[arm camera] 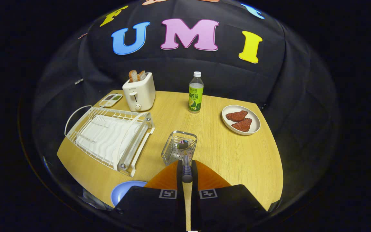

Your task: Take the plate from the dish rack, then take the spoon from the basket and place it into the plate.

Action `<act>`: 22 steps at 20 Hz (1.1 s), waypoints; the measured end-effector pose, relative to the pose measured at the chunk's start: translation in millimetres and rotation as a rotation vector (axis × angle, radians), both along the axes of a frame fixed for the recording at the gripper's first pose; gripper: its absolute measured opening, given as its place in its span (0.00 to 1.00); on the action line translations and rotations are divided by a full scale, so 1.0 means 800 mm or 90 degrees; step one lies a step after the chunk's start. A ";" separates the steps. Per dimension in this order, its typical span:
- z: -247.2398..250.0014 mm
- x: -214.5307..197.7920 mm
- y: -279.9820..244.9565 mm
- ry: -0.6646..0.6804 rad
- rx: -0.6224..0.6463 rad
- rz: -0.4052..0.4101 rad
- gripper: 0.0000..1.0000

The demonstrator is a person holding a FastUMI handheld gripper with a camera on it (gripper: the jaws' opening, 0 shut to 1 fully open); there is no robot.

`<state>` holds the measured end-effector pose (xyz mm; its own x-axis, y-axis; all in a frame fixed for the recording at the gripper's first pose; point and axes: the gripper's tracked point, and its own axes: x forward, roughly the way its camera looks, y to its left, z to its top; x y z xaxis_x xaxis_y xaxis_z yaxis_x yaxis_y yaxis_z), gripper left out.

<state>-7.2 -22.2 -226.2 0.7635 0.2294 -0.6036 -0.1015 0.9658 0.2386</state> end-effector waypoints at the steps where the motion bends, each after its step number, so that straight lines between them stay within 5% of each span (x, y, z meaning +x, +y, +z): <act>1: 0.009 -0.010 0.000 -0.004 0.010 0.000 0.10; 10: 0.042 -0.124 0.049 0.009 0.094 0.094 0.10; 15: 0.003 -0.179 0.088 0.065 0.100 0.143 0.10; 22: -0.061 -0.189 0.124 0.095 0.084 0.184 0.10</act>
<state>-158.5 77.0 -274.7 0.5612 0.5065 -0.6546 -0.3208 0.8622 0.3921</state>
